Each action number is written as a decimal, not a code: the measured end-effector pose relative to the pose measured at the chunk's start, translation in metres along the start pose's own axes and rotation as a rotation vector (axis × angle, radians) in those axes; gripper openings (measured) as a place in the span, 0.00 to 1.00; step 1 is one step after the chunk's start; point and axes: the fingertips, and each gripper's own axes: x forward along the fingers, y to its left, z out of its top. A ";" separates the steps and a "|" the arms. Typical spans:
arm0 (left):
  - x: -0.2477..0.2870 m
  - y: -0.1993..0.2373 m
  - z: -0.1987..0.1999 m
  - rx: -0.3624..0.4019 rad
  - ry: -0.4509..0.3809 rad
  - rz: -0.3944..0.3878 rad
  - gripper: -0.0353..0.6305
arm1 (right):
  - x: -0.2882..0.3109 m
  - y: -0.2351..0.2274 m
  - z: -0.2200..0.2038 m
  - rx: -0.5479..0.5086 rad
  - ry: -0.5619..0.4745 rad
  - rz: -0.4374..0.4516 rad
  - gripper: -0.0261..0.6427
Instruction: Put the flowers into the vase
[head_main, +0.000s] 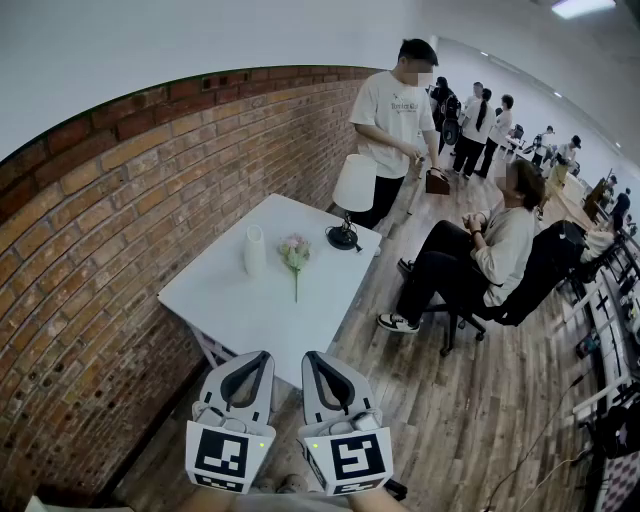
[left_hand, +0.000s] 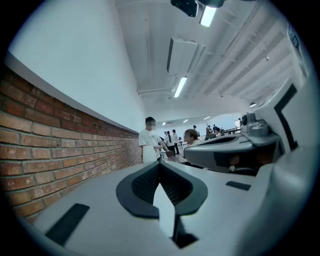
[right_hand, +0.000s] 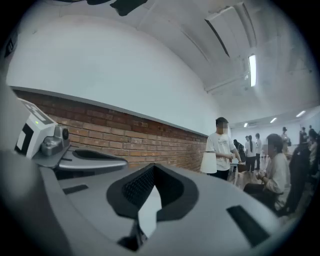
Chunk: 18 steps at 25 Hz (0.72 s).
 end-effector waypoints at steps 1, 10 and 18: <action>0.001 0.002 0.000 -0.001 -0.003 0.001 0.06 | 0.002 0.000 -0.001 0.001 -0.006 0.001 0.05; 0.003 0.003 0.000 -0.012 -0.019 0.030 0.06 | 0.001 -0.005 -0.008 -0.001 -0.011 0.005 0.05; 0.007 -0.003 0.000 -0.026 -0.018 0.058 0.06 | -0.007 -0.025 -0.011 0.007 -0.027 0.002 0.05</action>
